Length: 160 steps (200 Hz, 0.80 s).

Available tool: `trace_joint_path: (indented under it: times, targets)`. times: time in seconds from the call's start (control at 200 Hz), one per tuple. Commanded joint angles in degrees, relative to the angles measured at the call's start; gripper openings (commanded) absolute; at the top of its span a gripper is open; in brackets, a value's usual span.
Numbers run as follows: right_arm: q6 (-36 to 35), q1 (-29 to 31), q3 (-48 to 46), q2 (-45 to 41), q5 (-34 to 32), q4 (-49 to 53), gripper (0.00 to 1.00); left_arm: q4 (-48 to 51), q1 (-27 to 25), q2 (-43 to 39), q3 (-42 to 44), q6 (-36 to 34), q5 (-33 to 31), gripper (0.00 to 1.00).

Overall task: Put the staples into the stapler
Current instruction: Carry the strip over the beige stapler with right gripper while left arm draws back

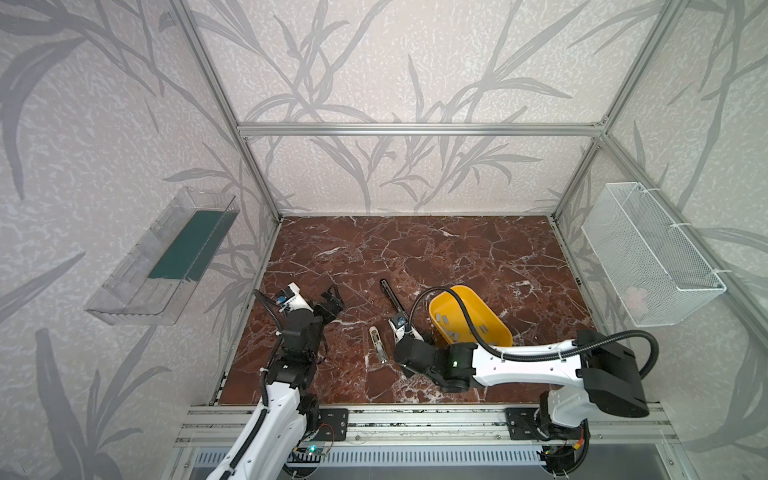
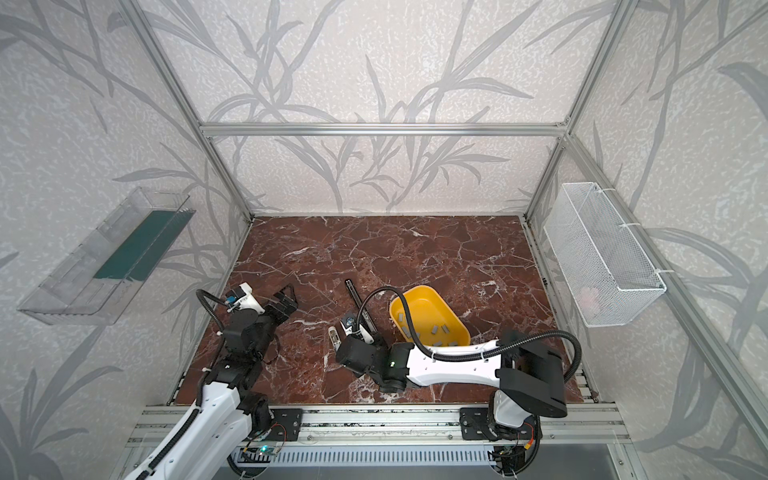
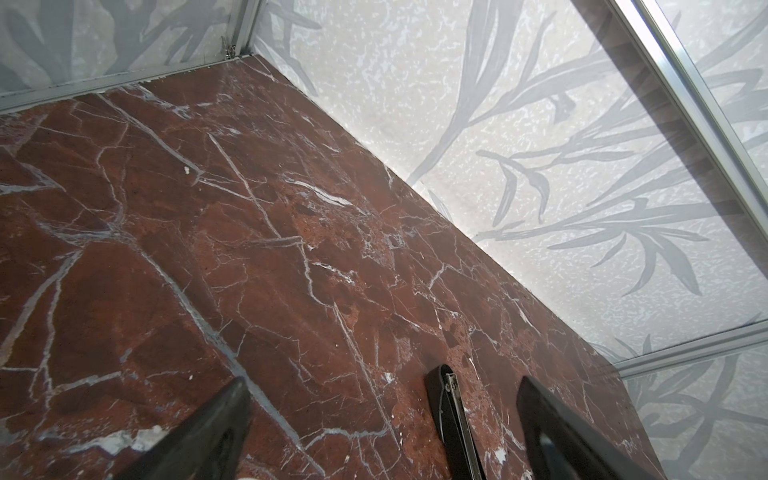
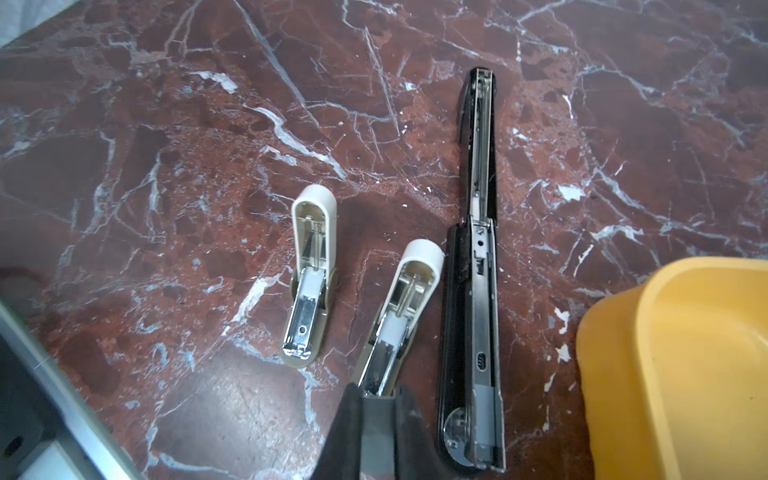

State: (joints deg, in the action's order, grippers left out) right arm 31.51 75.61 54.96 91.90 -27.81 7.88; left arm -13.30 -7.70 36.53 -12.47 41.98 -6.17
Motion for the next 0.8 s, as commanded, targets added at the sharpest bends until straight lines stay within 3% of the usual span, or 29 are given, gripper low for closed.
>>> trace_joint_path:
  times: [0.0, 0.185, 0.795]
  targets:
    - [7.0, 0.3, 2.9, 2.3, -3.9, 0.2, 0.07, -1.5, 0.3, 0.0, -0.5, 0.0, -2.1, 0.99]
    - [8.6, 0.9, 1.8, 3.6, -6.3, -1.2, 0.08, -2.7, 0.3, 1.5, -0.3, 0.1, -2.1, 0.99]
    - [10.6, 1.0, 2.7, 10.2, -3.2, -2.7, 0.08, -3.3, 0.3, 5.5, -1.8, -0.4, -0.4, 0.99]
